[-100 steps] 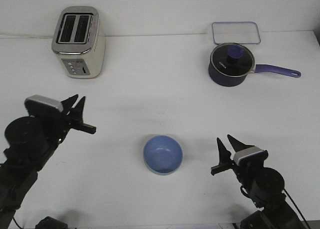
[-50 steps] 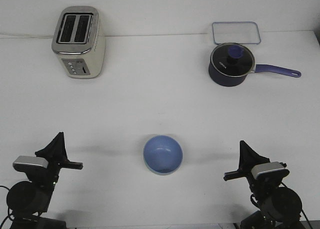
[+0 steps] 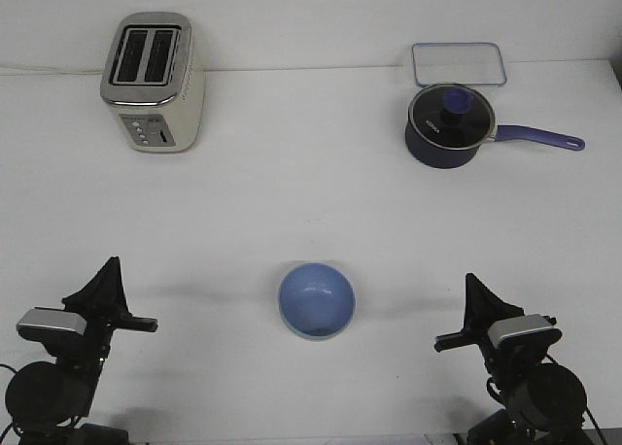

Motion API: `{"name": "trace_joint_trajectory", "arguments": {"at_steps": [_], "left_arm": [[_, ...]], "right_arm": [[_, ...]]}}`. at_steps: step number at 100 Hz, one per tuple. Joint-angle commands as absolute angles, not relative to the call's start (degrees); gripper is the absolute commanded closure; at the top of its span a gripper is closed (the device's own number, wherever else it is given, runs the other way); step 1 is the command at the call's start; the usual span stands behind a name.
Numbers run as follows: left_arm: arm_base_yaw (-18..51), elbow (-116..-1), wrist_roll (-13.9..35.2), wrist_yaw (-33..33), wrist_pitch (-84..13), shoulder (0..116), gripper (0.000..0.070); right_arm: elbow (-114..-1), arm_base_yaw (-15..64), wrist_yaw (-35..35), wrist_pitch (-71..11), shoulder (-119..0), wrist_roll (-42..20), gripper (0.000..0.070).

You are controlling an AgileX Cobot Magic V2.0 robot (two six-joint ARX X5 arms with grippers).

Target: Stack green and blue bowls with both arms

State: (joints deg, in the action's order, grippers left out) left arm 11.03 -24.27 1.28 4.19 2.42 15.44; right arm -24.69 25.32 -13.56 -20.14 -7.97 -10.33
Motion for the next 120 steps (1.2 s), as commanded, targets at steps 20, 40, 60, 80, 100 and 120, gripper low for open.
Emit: {"name": "trace_joint_trajectory", "arguments": {"at_steps": [20, 40, 60, 80, 100, 120], "left_arm": [[11.09, -24.69, 1.78, 4.1, 3.03, 15.57, 0.0685], [9.13, -23.0, 0.86, 4.6, 1.41, 15.44, 0.0685], [3.66, -11.62, 0.91, -0.14, 10.11, 10.41, 0.0685], [1.98, -3.2, 2.07, -0.67, 11.62, 3.29, 0.0685], [1.78, -0.78, 2.61, -1.54, 10.37, 0.19, 0.0685], [2.02, -0.78, 2.63, -1.54, 10.35, 0.19, 0.0685]], "right_arm": [[-24.73, 25.52, -13.56, -19.66, -7.92, -10.68, 0.07], [-24.73, 25.52, -13.56, -19.68, -7.92, -10.68, 0.07], [-24.73, 25.52, -13.56, -19.68, -7.92, -10.68, 0.07], [-24.73, 25.52, -13.56, -19.68, -7.92, -10.68, 0.07], [-24.73, 25.52, -13.56, -19.66, -7.92, -10.68, 0.07], [-24.73, 25.52, -13.56, -19.57, -7.92, -10.68, 0.07]]}}
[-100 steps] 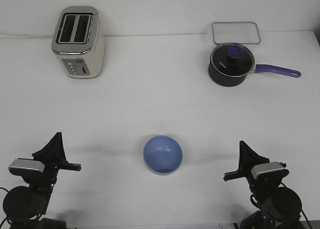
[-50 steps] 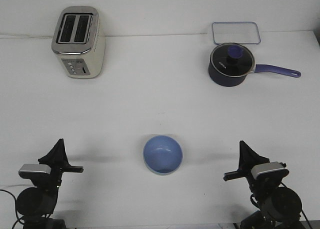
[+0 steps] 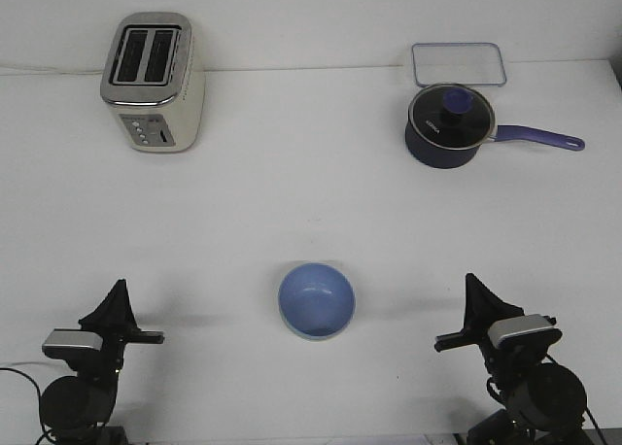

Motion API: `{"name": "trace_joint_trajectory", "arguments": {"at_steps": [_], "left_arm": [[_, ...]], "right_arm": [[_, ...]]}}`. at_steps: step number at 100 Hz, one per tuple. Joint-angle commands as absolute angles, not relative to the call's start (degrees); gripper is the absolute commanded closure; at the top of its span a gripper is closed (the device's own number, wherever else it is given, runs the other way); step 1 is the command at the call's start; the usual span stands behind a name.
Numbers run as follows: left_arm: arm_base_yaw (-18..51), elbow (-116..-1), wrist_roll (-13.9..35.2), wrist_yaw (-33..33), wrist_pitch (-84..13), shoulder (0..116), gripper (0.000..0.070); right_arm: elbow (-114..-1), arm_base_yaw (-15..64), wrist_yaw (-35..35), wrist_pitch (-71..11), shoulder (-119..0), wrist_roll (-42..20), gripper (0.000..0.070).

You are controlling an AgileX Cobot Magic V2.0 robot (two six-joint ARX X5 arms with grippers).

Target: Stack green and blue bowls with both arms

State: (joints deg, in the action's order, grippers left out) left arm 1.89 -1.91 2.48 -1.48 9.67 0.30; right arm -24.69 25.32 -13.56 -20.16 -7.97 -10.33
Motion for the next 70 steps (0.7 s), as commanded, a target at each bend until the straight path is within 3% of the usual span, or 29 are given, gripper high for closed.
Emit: {"name": "trace_joint_trajectory", "arguments": {"at_steps": [1, 62, 70], "left_arm": [[2.0, -0.78, 2.61, -1.54, 10.37, 0.19, 0.0685], [2.0, -0.8, 2.61, -1.54, 10.37, 0.23, 0.0685], [2.0, -0.8, 2.63, -1.52, 10.37, 0.23, 0.0685]], "right_arm": [[-24.73, 25.52, -13.56, -19.57, -7.92, -10.68, 0.07], [-24.73, 25.52, -13.58, -19.55, -7.92, -10.66, 0.07], [-24.73, 25.47, -16.16, -19.29, -7.92, -8.03, 0.07]]}}
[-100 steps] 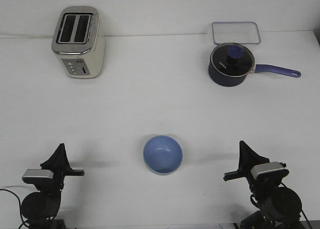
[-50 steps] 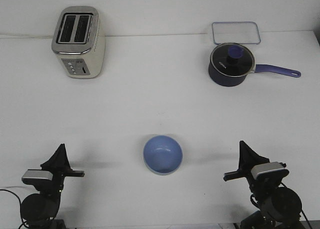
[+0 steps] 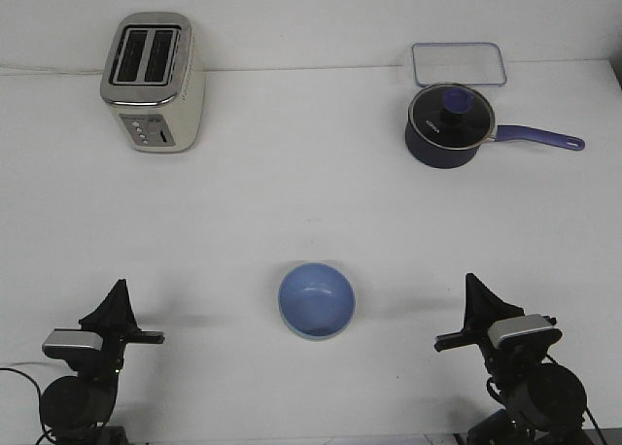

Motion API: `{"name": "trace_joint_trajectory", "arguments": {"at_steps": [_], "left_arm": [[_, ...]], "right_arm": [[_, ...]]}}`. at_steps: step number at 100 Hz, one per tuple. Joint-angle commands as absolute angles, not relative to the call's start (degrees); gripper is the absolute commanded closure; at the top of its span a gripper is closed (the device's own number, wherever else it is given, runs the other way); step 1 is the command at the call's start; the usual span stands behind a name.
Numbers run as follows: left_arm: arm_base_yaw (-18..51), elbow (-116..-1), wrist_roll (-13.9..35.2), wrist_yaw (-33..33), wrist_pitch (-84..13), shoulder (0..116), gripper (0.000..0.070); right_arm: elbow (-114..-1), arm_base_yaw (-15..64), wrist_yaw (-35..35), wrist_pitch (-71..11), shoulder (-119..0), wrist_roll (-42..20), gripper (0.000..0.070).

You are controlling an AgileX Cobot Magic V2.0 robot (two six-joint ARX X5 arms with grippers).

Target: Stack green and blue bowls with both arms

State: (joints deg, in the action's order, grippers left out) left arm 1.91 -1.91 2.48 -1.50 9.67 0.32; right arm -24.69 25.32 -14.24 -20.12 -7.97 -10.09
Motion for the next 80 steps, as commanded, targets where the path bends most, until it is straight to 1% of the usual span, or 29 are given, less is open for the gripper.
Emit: {"name": "trace_joint_trajectory", "arguments": {"at_steps": [1, 7, 14, 29, 35, 43, 53, 66, 75, 80], "left_arm": [[2.0, -0.8, 2.63, -1.52, 10.37, 0.23, 0.0685], [1.98, -0.8, 2.61, -1.54, 10.37, 0.23, 0.0685], [2.0, -0.8, 2.61, -1.52, 10.37, 0.23, 0.0685], [1.98, -0.8, 2.61, -1.52, 10.37, 0.23, 0.0685], [2.0, -0.8, 2.61, -1.52, 10.37, 0.23, 0.0685], [2.0, -0.8, 2.61, -1.52, 10.37, 0.23, 0.0685], [1.98, -0.8, 2.61, -1.54, 10.35, 0.23, 0.0685], [1.98, -0.8, 2.61, -1.52, 10.37, 0.23, 0.0685], [2.0, -0.8, 2.61, -1.52, 10.35, 0.23, 0.0685], [2.0, -0.8, 2.61, -1.52, 10.35, 0.23, 0.0685]], "right_arm": [[-24.75, 25.47, -16.69, -19.29, -7.92, -7.79, 0.07], [-24.73, 25.45, -19.25, -19.38, -7.92, -7.42, 0.07], [-24.71, 24.95, -19.62, -19.4, -7.92, -5.67, 0.07], [-23.4, 17.67, -18.74, -18.13, -7.9, -1.52, 0.07], [-21.39, 13.78, -15.25, -16.32, -7.9, 2.24, 0.07], [-17.89, 8.32, -6.55, -13.26, -7.88, 7.84, 0.07], [-13.32, 3.62, 0.43, -9.96, -6.63, 11.66, 0.07], [-7.55, 1.32, 2.17, -6.61, -3.18, 14.02, 0.07], [-4.27, 1.04, 2.15, -5.82, 0.16, 14.39, 0.07], [-2.96, 0.99, 2.13, -5.5, -0.05, 14.46, 0.07]]}}
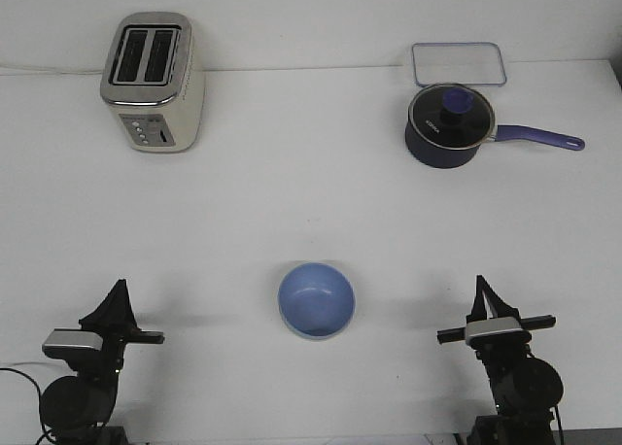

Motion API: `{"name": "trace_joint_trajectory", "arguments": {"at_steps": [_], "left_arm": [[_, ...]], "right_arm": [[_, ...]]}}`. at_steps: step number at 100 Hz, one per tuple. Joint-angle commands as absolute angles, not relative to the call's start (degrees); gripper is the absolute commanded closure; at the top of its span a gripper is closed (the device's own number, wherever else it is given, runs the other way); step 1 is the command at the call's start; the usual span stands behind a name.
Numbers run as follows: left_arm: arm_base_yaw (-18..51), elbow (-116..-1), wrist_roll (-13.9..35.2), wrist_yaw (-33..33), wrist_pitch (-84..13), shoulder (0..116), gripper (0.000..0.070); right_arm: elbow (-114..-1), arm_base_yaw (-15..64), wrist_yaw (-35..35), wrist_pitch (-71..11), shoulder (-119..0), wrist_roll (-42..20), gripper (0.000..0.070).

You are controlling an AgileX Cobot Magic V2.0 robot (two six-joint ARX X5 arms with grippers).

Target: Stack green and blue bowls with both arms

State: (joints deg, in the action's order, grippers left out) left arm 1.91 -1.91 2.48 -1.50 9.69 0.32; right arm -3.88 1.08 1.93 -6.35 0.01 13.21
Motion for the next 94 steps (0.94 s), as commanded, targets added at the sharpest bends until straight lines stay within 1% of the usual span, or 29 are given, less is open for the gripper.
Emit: {"name": "trace_joint_trajectory", "arguments": {"at_steps": [1, 8, 16, 94], "left_arm": [[2.0, -0.8, 2.61, -1.52, 10.37, 0.23, 0.0685], [2.0, -0.8, 2.61, -1.54, 10.37, 0.23, 0.0685], [1.98, -0.8, 2.61, -1.52, 10.24, 0.3, 0.0685], [1.98, -0.8, 2.63, -1.52, 10.35, 0.23, 0.0685]], "right_arm": [[-2.72, 0.97, 2.15, -5.52, -0.05, 14.46, 0.07], [-0.75, 0.97, 2.81, -4.93, -0.05, 14.39, 0.07], [-0.71, 1.1, 4.54, -6.28, -0.05, 14.87, 0.07], [-0.73, 1.1, 4.47, -6.02, -0.05, 14.7, 0.07]]}}
